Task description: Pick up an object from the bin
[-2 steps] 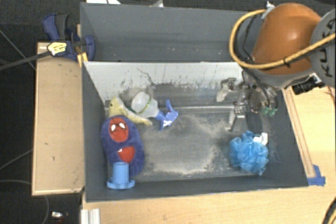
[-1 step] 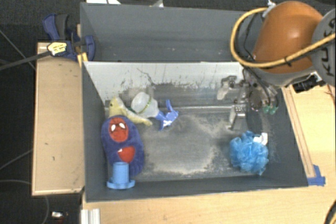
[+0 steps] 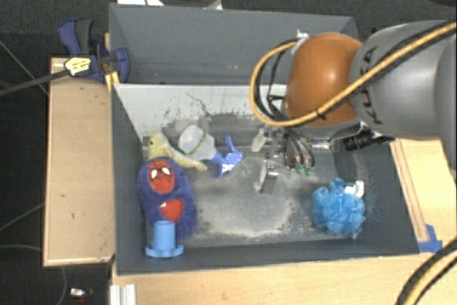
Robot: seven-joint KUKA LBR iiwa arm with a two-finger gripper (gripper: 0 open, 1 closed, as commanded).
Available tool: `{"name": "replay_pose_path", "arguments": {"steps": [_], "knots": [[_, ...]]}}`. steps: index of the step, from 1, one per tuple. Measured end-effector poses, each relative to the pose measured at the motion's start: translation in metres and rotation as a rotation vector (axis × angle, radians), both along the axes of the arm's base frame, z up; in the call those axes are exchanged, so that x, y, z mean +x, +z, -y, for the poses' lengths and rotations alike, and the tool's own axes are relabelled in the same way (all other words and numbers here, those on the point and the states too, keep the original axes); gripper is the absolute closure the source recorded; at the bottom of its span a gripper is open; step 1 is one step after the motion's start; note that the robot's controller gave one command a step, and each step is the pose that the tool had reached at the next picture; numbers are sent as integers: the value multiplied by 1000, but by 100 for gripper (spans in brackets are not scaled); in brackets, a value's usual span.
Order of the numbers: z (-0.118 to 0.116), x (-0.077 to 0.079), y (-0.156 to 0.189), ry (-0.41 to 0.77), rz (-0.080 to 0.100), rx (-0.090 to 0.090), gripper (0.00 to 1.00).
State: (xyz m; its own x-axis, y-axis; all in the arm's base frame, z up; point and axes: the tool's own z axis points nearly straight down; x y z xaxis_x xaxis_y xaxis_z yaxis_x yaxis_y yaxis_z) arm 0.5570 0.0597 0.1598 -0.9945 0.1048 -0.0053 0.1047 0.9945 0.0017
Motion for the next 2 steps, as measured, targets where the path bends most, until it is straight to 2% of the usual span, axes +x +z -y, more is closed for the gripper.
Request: {"name": "replay_pose_path", "arguments": {"steps": [1, 2], "knots": [[-51, 30, -7, 122, 12, -4, 0], [-97, 27, -44, -129, -4, 1, 0]]}}
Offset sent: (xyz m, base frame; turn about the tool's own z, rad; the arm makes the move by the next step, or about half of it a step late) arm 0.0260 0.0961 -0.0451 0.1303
